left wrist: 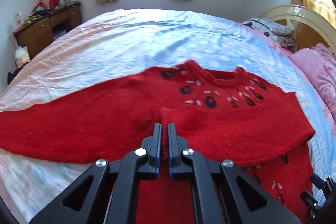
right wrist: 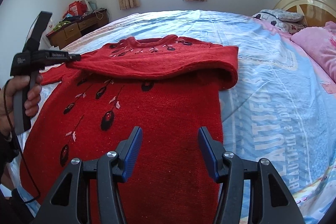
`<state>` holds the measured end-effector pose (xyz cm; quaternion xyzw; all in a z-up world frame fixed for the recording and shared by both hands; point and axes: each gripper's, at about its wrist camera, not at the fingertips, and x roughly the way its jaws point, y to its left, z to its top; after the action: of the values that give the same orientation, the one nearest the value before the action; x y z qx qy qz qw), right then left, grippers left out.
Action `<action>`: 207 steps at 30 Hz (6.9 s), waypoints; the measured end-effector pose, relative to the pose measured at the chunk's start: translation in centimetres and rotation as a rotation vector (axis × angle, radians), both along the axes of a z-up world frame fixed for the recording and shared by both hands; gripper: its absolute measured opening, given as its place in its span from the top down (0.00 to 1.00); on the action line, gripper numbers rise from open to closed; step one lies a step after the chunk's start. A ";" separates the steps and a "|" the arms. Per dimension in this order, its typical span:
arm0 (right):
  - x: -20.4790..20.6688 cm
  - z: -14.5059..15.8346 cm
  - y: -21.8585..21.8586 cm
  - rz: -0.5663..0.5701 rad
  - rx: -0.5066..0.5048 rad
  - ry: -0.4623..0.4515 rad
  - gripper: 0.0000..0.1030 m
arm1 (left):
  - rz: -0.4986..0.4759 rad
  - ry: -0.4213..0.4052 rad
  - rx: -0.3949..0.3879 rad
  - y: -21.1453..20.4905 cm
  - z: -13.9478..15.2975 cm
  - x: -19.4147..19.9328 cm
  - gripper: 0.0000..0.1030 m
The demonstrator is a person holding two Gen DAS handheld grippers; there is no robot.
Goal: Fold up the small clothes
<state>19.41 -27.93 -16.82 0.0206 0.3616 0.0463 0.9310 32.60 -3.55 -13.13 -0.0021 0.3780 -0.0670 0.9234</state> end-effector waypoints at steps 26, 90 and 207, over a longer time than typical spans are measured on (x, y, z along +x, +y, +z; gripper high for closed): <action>11.9 1.0 -0.9 -0.030 -0.032 0.153 0.35 | 0.098 0.009 0.049 2.9 -3.5 -1.1 0.87; 13.1 -1.4 25.7 0.346 -0.143 -0.013 0.33 | 0.609 0.023 -0.016 32.8 -0.7 -2.9 0.15; -3.8 -0.4 -3.6 0.066 0.106 0.057 0.25 | -0.142 0.042 -0.052 -17.9 1.5 2.6 0.86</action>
<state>15.62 -31.51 -17.24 0.0595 0.3856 0.0954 0.9158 35.15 -21.47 -11.63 -0.0006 0.3948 -0.1422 0.9077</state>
